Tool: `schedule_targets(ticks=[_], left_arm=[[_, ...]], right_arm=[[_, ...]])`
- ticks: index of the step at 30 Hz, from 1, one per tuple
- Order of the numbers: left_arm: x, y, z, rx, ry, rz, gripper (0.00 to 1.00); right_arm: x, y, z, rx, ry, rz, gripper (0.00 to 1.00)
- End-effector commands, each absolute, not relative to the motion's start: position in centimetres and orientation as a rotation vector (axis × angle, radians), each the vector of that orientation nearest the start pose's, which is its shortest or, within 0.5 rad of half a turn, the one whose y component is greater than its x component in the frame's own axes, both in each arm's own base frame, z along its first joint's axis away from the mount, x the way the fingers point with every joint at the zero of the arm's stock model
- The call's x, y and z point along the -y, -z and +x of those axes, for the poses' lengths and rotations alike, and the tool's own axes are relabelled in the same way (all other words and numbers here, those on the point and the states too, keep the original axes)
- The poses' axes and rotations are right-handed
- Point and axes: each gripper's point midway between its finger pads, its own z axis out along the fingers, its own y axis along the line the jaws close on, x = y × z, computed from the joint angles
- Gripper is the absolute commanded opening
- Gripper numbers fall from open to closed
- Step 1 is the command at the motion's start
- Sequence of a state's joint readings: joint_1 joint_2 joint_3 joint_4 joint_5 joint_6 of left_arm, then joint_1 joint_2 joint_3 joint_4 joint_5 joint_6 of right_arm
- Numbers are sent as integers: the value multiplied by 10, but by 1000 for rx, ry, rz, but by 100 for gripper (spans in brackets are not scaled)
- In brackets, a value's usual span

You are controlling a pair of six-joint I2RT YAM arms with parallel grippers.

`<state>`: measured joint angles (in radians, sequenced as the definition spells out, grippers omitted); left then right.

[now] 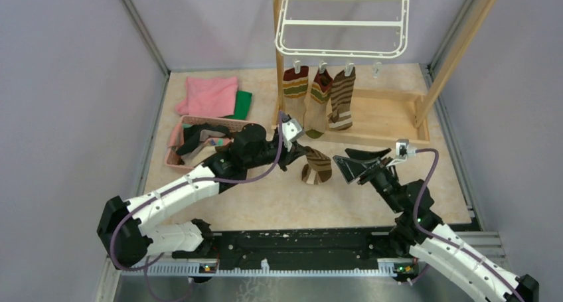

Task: Clip the socks to the hanger
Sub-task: Pick up the sock from the bin.

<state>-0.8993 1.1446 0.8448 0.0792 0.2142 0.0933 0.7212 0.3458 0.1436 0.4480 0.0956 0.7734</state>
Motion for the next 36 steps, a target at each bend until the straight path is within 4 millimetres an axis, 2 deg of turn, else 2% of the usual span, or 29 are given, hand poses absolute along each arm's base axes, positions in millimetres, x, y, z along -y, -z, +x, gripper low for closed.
schedule_targets(ticks=[1, 6, 11, 16, 23, 26, 27, 29, 31, 33, 36], left_arm=[[316, -230, 207, -1797, 963, 958, 0], [319, -241, 203, -1781, 1060, 967, 0], [324, -246, 198, -1760, 1113, 991, 0], [327, -246, 194, -1750, 1149, 1002, 0], [334, -247, 190, -1728, 1198, 1027, 0], [337, -250, 187, -1702, 1235, 1044, 0], [337, -250, 186, -1698, 1241, 1047, 0], [337, -249, 184, -1699, 1248, 1051, 0], [336, -251, 186, -1688, 1238, 1041, 0], [334, -255, 187, -1649, 1213, 1041, 9], [324, -261, 181, -1515, 1157, 1100, 38]], right_arm=[[-191, -272, 190, -1353, -995, -191, 85], [-212, -275, 179, -1287, -982, -427, 84], [-232, -264, 184, -1326, -950, -584, 80], [-239, -259, 193, -1349, -901, -637, 72], [-250, -263, 189, -1315, -958, -673, 57], [-253, -263, 190, -1317, -970, -672, 42], [-253, -264, 190, -1311, -972, -669, 35], [-252, -266, 189, -1300, -969, -664, 12], [-249, -270, 189, -1288, -953, -658, 0], [-243, -274, 189, -1276, -930, -650, 0], [-234, -280, 183, -1248, -899, -647, 0]])
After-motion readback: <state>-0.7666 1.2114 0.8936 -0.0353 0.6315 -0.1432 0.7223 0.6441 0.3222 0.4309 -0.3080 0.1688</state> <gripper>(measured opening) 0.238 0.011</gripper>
